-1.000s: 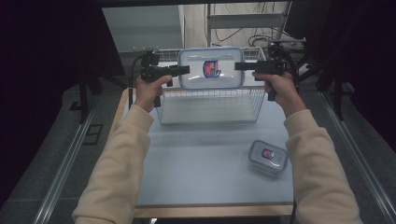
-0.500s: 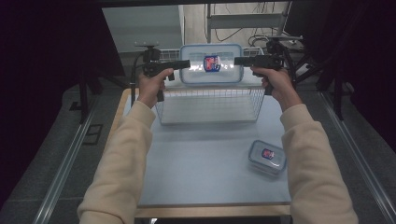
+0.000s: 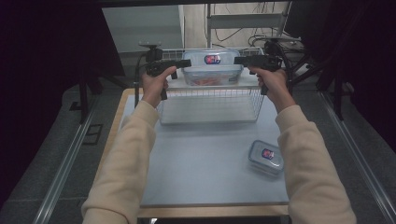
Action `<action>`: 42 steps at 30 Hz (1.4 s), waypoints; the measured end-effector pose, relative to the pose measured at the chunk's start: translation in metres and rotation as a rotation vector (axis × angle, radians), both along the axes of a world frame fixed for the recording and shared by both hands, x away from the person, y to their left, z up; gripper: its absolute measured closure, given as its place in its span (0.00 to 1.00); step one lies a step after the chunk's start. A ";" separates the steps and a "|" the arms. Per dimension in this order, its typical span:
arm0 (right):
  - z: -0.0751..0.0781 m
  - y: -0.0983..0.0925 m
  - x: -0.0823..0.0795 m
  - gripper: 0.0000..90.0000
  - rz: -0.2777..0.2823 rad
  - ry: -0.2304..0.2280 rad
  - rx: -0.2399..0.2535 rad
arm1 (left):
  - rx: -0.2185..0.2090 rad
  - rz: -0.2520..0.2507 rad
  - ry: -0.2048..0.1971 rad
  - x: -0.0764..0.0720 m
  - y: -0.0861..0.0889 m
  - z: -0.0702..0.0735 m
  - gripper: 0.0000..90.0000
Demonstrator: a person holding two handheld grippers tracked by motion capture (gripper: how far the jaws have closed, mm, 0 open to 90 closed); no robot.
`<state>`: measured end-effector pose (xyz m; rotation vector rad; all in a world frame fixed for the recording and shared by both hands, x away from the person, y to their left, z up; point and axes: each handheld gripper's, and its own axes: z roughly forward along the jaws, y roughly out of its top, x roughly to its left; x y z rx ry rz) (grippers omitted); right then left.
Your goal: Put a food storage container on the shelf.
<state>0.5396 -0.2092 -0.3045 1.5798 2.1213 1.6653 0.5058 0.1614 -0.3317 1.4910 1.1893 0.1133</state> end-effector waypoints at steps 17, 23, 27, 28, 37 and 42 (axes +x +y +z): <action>-0.025 -0.023 -0.059 0.89 0.062 -0.110 -0.081 | 0.127 -0.109 -0.059 -0.064 0.000 -0.016 0.96; -0.038 -0.005 -0.058 0.99 0.117 -0.128 -0.123 | 0.121 -0.124 -0.029 -0.053 -0.012 -0.029 1.00; -0.041 0.001 -0.054 0.99 0.125 -0.126 -0.121 | 0.122 -0.124 -0.023 -0.048 -0.013 -0.033 1.00; -0.042 0.002 -0.053 0.99 0.124 -0.130 -0.120 | 0.120 -0.120 -0.019 -0.047 -0.013 -0.034 1.00; -0.045 0.007 -0.045 0.99 0.104 -0.141 -0.113 | 0.094 -0.124 -0.008 -0.035 -0.016 -0.035 1.00; -0.042 0.006 -0.041 0.99 0.085 -0.141 -0.105 | 0.105 -0.129 -0.009 -0.034 -0.020 -0.034 1.00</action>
